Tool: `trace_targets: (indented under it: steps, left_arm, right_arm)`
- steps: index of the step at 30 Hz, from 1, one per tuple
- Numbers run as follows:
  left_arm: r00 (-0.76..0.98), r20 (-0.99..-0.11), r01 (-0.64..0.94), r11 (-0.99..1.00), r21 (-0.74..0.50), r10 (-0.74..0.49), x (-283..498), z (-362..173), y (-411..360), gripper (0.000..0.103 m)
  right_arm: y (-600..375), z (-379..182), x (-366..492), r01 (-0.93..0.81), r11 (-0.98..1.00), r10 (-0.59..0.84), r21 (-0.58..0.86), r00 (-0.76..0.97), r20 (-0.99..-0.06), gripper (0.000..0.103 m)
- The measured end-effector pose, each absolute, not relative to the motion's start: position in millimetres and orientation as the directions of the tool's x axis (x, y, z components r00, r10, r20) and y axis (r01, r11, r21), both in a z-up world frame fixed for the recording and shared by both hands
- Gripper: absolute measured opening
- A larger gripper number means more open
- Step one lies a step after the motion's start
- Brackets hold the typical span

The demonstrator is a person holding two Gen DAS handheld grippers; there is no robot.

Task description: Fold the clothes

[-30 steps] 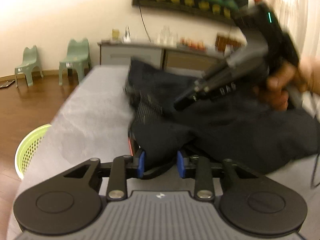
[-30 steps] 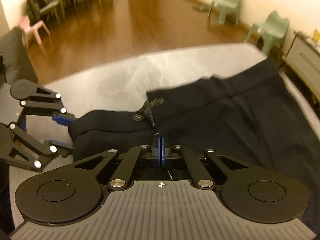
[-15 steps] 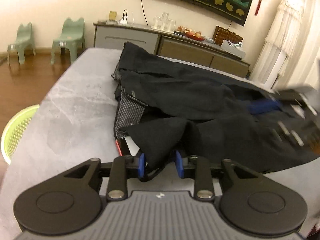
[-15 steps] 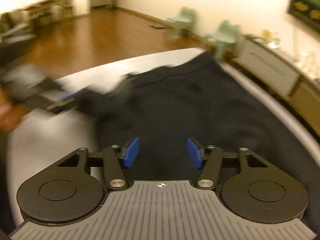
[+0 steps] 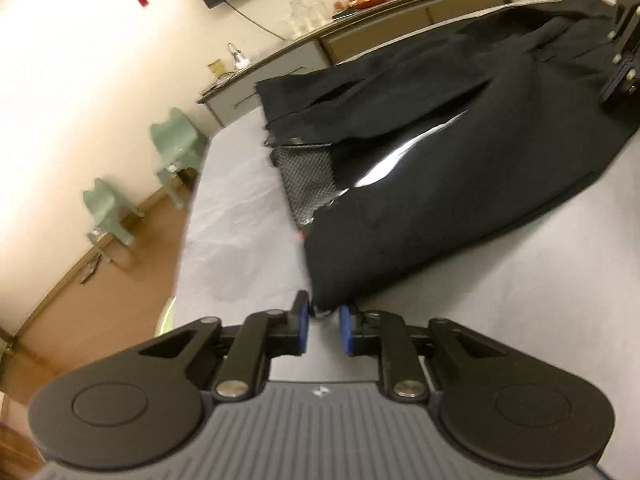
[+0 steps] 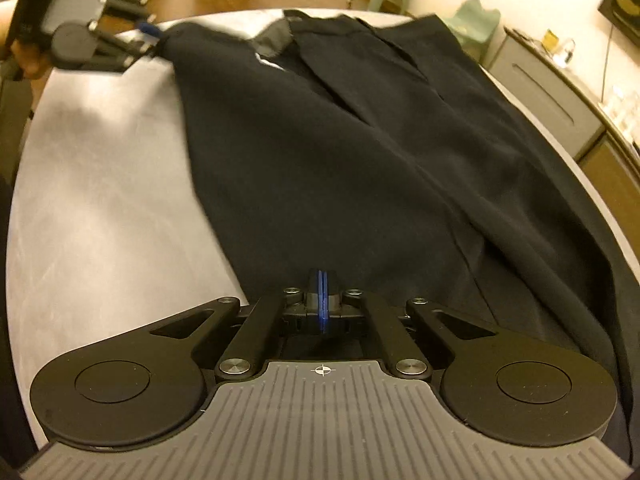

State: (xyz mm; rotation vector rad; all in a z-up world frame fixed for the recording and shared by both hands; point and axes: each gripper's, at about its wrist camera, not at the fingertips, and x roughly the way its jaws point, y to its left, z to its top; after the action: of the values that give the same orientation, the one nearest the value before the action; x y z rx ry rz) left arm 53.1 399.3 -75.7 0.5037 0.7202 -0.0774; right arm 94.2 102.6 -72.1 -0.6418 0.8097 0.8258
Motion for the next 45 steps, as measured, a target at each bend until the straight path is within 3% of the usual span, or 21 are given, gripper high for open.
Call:
trace_targets:
  steps: [1, 3, 4, 6, 7, 9, 12, 15, 19, 24, 32, 45]
  left_arm:
    - [0.758, -0.646, 0.202, 0.908, 0.368, 0.093, 54.4, -69.6, 407.5, 0.022]
    - [0.767, -0.637, 0.129, 0.955, 0.266, 0.074, 56.9, -57.1, 424.2, 0.030]
    - [0.785, -0.618, 0.077, 0.983, 0.166, 0.042, 57.7, -46.6, 434.6, 0.039]
    - [0.802, -0.594, 0.027, 0.997, -0.068, -0.062, 66.2, -33.8, 451.2, 0.057]
    - [0.797, -0.594, 0.022, 0.988, -0.154, -0.110, 73.5, -32.8, 452.2, 0.066]
    - [0.772, -0.613, 0.030, 0.974, -0.224, -0.165, 90.2, -35.5, 446.2, 0.068]
    - [0.727, -0.661, 0.024, 0.969, -0.247, -0.186, 104.8, -40.5, 437.9, 0.070]
    - [0.739, -0.645, 0.026, 0.965, -0.260, -0.194, 98.7, -41.8, 440.5, 0.070]
    - [0.719, -0.680, -0.047, 0.966, -0.255, -0.144, 90.6, -53.1, 452.2, 0.069]
    - [0.708, -0.692, -0.107, 0.947, -0.304, -0.142, 84.0, -57.8, 473.6, 0.065]
    - [0.712, -0.691, -0.082, 0.962, -0.259, -0.126, 72.7, -59.1, 472.6, 0.065]
    - [0.690, -0.724, -0.073, 0.994, -0.082, -0.009, 70.8, -63.1, 468.5, 0.064]
  right_arm:
    - [98.6, -70.9, 92.7, -0.829, 0.534, 0.385, -0.167, 0.415, -0.825, 0.001]
    - [90.4, -70.5, 92.9, -0.825, 0.547, 0.394, -0.144, 0.405, -0.825, 0.003]
    - [86.2, -70.5, 93.6, -0.822, 0.554, 0.398, -0.134, 0.403, -0.824, 0.007]
    - [74.8, -69.3, 96.3, -0.811, 0.572, 0.407, -0.121, 0.410, -0.816, 0.026]
    - [70.2, -67.2, 95.5, -0.801, 0.587, 0.413, -0.117, 0.421, -0.808, 0.042]
    - [64.5, -63.2, 95.8, -0.787, 0.609, 0.426, -0.097, 0.428, -0.797, 0.046]
    - [84.9, -55.0, 106.8, -0.786, 0.615, 0.461, -0.069, 0.429, -0.777, 0.049]
    - [109.7, -46.5, 119.5, -0.787, 0.615, 0.499, -0.041, 0.428, -0.754, 0.052]
    - [142.8, -35.1, 136.3, -0.789, 0.614, 0.546, -0.003, 0.428, -0.720, 0.065]
    - [210.9, -36.6, 159.3, -0.820, 0.572, 0.570, -0.021, 0.416, -0.709, 0.065]
    - [308.2, -64.0, 187.4, -0.916, 0.387, 0.602, -0.103, 0.336, -0.724, 0.065]
    - [335.2, -84.2, 196.4, -0.990, 0.138, 0.624, 0.039, 0.056, -0.779, 0.064]
